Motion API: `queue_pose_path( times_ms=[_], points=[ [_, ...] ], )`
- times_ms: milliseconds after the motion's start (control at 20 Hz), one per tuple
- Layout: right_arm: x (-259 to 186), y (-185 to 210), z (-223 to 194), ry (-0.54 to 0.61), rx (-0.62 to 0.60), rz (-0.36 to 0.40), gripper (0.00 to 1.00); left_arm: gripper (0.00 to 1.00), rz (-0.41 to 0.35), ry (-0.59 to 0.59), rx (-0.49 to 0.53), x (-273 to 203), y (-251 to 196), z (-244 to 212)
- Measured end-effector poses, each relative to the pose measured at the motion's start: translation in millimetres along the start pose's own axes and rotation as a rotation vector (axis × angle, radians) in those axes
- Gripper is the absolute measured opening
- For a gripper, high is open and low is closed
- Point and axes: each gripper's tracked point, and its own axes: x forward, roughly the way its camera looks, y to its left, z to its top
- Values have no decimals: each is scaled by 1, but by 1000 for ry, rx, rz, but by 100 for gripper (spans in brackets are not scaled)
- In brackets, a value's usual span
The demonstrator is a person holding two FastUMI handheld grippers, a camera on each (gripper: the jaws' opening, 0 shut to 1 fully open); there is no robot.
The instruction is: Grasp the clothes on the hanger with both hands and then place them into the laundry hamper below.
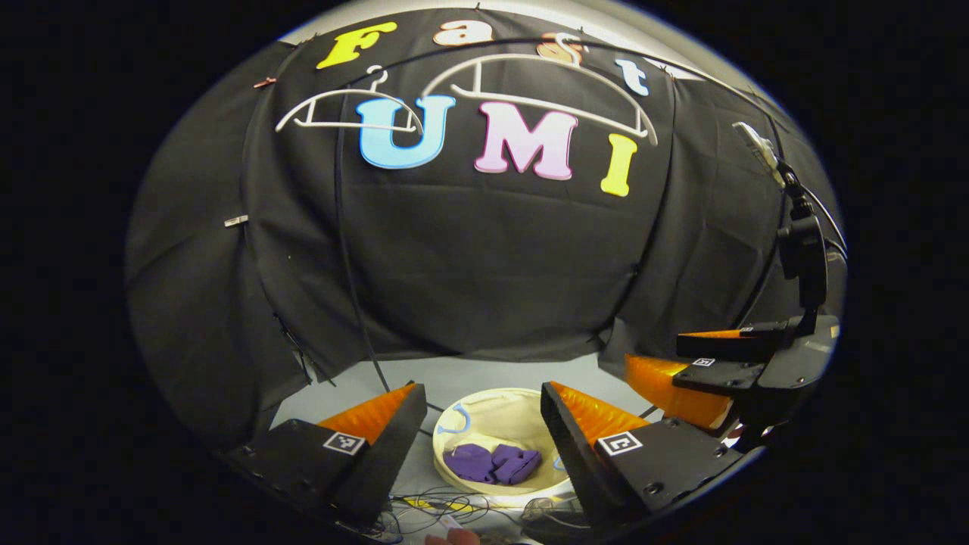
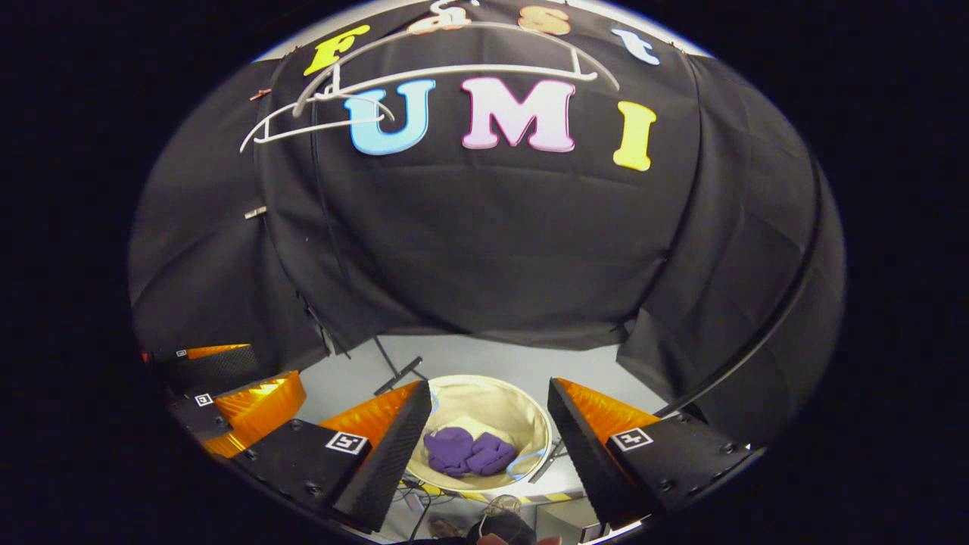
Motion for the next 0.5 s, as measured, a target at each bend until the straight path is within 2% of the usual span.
queue_pose_path(
  times_ms=[300, 500],
  points=[
    [-66, 3, 62, -166, 59, -43, 100, 95, 2, -179, 44, -67, 6, 77],
    [-106, -3, 105, -280, 80, -60, 100, 95, -7, -284, 27, -105, 5, 129]
  ],
)
